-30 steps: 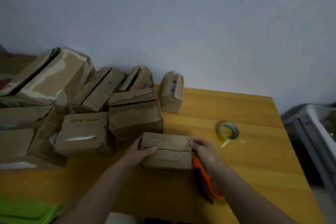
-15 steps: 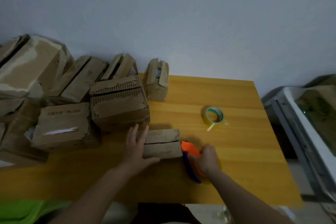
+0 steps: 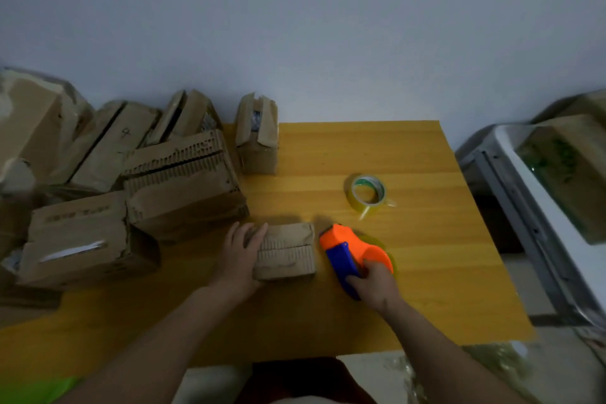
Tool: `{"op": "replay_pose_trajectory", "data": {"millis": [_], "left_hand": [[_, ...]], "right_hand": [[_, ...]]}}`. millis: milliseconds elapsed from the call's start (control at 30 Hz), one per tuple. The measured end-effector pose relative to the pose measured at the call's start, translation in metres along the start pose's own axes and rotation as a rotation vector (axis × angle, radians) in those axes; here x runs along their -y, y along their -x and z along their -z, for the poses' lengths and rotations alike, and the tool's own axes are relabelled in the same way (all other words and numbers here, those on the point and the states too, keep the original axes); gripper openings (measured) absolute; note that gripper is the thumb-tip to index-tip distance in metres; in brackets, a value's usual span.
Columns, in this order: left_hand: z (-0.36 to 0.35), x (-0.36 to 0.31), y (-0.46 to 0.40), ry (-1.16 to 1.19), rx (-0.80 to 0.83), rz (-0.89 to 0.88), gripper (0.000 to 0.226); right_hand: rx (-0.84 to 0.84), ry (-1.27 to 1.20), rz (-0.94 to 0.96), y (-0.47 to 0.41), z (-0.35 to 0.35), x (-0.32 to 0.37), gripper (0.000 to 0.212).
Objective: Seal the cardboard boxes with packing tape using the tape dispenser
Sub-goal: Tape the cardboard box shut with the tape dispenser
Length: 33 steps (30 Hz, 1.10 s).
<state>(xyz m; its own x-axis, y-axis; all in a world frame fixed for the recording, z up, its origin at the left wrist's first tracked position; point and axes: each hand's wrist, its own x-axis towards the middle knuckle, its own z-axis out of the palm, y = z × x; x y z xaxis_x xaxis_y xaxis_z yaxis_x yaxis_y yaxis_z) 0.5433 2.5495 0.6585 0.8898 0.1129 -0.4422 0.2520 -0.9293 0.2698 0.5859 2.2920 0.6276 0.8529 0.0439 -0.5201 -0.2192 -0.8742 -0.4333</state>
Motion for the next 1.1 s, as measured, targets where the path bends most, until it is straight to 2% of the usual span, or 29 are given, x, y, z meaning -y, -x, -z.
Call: {"op": "replay_pose_trajectory", "data": {"millis": [67,133,267,333,467,533,600,700,767,833,933,1100], "left_hand": [[0.002,-0.017,-0.008,0.032,-0.013,-0.041,0.104],[0.003,-0.043,-0.024,0.036,-0.005,-0.124,0.108],[0.006,-0.077,-0.039,-0.038,0.019,-0.160,0.120],[0.015,-0.083,-0.041,0.031,0.033,-0.125,0.115],[0.059,-0.102,-0.030,0.804,0.081,0.002,0.063],[0.077,-0.101,-0.024,1.049,0.131,0.035,0.037],[0.084,-0.098,-0.022,1.207,0.213,0.037,0.031],[0.088,-0.095,-0.017,1.118,0.278,-0.055,0.038],[0.091,-0.094,-0.013,1.136,0.311,-0.082,0.034],[0.090,-0.091,-0.012,1.202,0.324,-0.060,0.025],[0.087,-0.089,-0.012,1.315,0.349,0.012,0.019],[0.078,-0.086,-0.006,1.424,0.348,0.055,0.028]], "right_hand": [[0.033,-0.201,0.049,0.000,0.029,-0.005,0.032],[0.063,-0.324,0.127,0.004,0.065,-0.009,0.020],[0.183,-0.310,0.321,0.017,0.121,-0.003,0.011],[0.282,-0.270,0.363,0.023,0.142,0.004,0.008],[0.425,-0.211,0.373,0.026,0.171,0.015,0.015],[0.462,-0.194,0.373,0.024,0.174,0.020,0.017],[0.489,-0.185,0.360,0.021,0.175,0.024,0.018],[0.533,-0.165,0.350,0.019,0.178,0.028,0.020],[0.549,-0.154,0.347,0.018,0.181,0.032,0.026],[0.562,-0.163,0.336,0.018,0.183,0.037,0.033],[0.555,-0.201,0.330,0.019,0.182,0.046,0.023],[0.511,-0.234,0.344,0.017,0.175,0.059,0.061]]}}
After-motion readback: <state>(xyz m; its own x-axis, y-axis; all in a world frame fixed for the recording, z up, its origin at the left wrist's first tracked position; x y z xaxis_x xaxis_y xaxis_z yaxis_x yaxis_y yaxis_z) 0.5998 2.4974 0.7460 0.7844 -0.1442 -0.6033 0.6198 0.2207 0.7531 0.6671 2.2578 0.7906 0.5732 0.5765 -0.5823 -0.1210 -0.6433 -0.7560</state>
